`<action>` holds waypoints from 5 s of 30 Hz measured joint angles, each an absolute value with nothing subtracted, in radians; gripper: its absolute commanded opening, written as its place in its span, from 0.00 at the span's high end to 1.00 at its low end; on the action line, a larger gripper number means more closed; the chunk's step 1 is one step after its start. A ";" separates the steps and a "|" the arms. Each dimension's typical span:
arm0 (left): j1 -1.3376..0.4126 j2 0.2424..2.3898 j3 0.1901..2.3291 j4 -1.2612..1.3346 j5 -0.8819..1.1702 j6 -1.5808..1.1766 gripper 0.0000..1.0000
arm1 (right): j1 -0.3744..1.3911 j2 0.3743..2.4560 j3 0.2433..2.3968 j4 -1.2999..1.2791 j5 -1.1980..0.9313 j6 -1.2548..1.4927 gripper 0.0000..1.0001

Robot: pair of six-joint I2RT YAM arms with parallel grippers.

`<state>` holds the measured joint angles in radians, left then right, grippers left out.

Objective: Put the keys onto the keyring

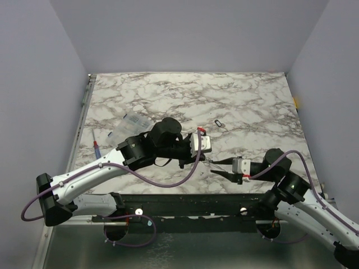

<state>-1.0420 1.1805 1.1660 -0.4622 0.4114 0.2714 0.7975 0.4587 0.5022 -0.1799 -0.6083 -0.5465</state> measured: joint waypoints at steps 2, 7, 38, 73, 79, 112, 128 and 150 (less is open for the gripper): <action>-1.042 1.160 1.146 -0.442 0.396 0.270 1.00 | 0.797 0.459 0.502 -0.178 -0.619 -0.519 0.58; -1.042 1.113 1.104 -0.381 0.333 0.267 1.00 | 0.798 0.443 0.508 -0.196 -0.622 -0.474 0.48; -0.977 1.070 0.736 -0.294 -0.075 -0.263 0.55 | 0.799 0.850 0.654 -0.136 0.150 0.287 0.40; -1.180 1.291 0.646 -0.276 -0.271 -0.664 0.40 | 0.799 1.010 0.736 -0.263 0.278 0.404 0.30; -1.180 1.291 0.628 -0.208 -0.270 -0.631 0.49 | 0.799 1.037 0.735 -0.264 0.244 0.403 0.30; -1.114 1.400 0.607 -0.097 -0.281 -0.628 0.72 | 0.799 1.090 0.735 -0.264 0.219 0.404 0.31; -1.114 1.406 0.607 -0.084 -0.241 -0.655 1.00 | 0.799 1.091 0.735 -0.264 0.219 0.404 0.31; -1.114 1.187 0.760 -0.234 -0.257 -0.310 1.00 | 0.799 0.954 0.768 -0.135 0.052 0.238 0.32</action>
